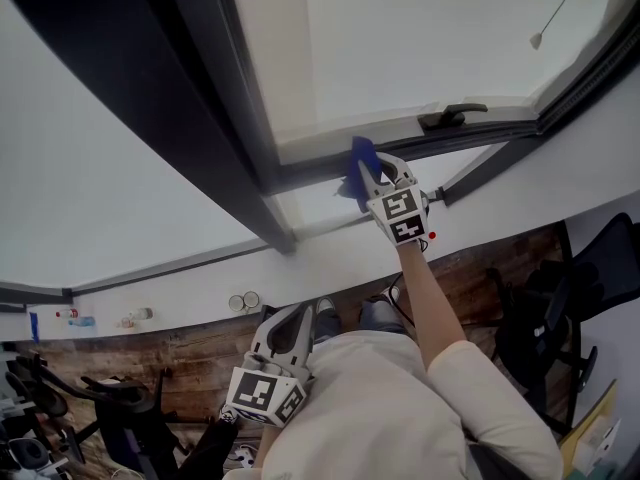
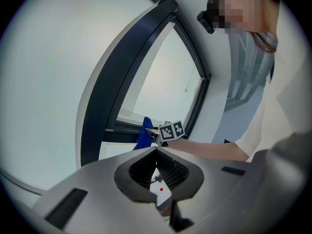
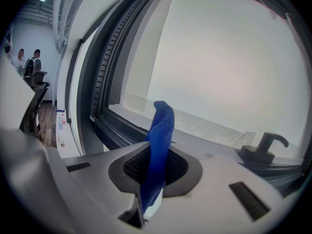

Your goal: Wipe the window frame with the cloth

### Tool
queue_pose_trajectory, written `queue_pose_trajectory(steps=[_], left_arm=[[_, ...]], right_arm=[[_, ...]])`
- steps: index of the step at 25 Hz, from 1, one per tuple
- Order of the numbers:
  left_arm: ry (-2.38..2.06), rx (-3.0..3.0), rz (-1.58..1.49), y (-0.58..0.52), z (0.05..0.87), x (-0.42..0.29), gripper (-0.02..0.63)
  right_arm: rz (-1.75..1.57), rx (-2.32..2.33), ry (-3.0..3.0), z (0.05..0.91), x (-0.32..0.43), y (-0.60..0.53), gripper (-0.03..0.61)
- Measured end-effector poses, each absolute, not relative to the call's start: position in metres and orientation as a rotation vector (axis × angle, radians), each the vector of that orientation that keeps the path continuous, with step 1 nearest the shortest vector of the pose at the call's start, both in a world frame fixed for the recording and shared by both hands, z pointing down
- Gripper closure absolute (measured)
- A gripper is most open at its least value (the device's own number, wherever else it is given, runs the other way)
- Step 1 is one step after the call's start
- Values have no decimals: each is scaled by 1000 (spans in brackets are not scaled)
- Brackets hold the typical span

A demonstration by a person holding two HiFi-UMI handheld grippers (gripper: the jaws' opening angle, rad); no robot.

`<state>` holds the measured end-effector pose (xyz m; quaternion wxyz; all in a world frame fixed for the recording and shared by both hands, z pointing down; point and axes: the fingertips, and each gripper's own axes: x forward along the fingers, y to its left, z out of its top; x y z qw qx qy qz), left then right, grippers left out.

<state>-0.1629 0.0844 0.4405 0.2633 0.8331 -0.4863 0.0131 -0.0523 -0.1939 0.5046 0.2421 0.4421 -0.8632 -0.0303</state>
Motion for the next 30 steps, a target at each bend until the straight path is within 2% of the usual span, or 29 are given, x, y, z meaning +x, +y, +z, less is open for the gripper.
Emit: queue_pose_trajectory(steps=[13, 22, 30], left_arm=[[-1285, 2284, 64, 77, 441, -148, 606], [-1198, 2442, 64, 33, 412, -125, 605], [-1202, 2444, 74, 5, 416, -112, 606]], right_arm=[[-78, 1171, -2383, 505, -45, -195, 534], [-75, 1213, -2340, 501, -13, -201, 534], [-72, 1159, -2370, 507, -17, -208, 534]])
